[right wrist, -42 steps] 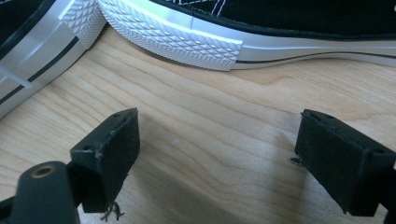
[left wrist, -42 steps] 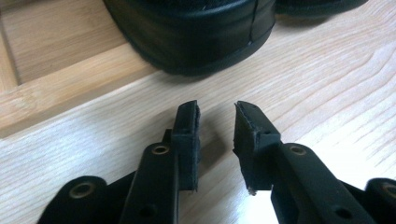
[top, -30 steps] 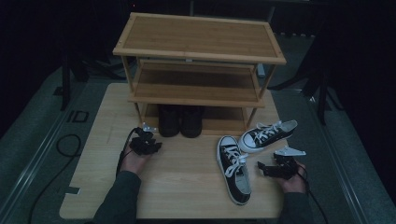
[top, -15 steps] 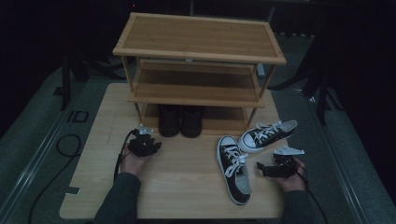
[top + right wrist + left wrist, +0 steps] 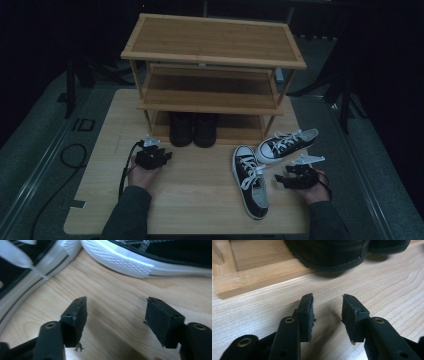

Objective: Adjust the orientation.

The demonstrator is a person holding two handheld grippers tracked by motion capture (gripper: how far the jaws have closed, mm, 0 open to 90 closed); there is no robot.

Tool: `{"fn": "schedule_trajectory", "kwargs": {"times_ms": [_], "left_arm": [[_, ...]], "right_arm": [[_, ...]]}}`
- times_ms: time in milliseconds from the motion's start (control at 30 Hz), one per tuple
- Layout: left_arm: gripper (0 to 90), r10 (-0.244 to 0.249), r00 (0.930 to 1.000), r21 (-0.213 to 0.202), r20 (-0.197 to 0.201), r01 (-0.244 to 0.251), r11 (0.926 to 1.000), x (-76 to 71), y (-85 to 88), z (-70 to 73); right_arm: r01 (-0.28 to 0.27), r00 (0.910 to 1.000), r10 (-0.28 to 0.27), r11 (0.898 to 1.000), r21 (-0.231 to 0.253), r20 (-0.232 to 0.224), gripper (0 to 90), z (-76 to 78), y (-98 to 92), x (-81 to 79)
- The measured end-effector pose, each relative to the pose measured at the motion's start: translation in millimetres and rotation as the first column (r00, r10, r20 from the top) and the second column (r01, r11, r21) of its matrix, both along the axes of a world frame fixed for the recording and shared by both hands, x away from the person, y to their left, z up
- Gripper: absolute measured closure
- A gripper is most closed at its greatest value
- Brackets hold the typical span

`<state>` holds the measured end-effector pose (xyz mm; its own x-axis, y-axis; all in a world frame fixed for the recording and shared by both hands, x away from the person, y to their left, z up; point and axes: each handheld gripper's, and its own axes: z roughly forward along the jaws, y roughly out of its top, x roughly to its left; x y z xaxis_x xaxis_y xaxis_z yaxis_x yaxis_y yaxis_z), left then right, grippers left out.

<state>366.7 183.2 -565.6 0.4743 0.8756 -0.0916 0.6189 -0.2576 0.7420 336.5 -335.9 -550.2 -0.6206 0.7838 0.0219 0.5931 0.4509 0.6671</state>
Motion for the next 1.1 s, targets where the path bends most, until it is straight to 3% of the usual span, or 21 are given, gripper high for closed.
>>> {"fn": "schedule_trajectory", "kwargs": {"times_ms": [167, 367, 533, 967, 1100], "left_arm": [[56.6, 0.029, 0.9995, 0.015, 0.014, -0.029, 0.9995, -0.8, -2.4, -0.8], [48.5, 0.047, 0.9987, 0.029, 0.018, -0.048, 0.9984, -0.1, -3.6, -0.7], [42.1, 0.080, 0.9961, 0.077, 0.037, -0.082, 0.9936, 0.1, -5.8, -1.9], [38.4, 0.100, 0.9943, 0.085, 0.038, -0.103, 0.9911, 2.4, -4.8, -2.1], [37.3, 0.103, 0.9941, 0.086, 0.036, -0.105, 0.9907, 2.9, -4.5, -2.1]], "right_arm": [[-0.017, 0.9996, 0.017, 1.000, 0.000, 0.021, 40.7, 14.5, 5.6, -2.6], [-0.005, 1.0000, 0.005, 1.000, 0.004, 0.005, 39.9, 24.4, 8.9, -6.3], [-0.024, 0.9995, 0.024, 1.000, -0.007, 0.022, 47.9, 32.6, 13.7, -14.1], [-0.100, 0.9945, 0.101, 0.995, -0.025, 0.028, 65.7, 46.9, 30.2, -25.7], [-0.103, 0.9924, 0.107, 0.993, -0.060, 0.061, 67.1, 52.1, 37.9, -32.4]]}}
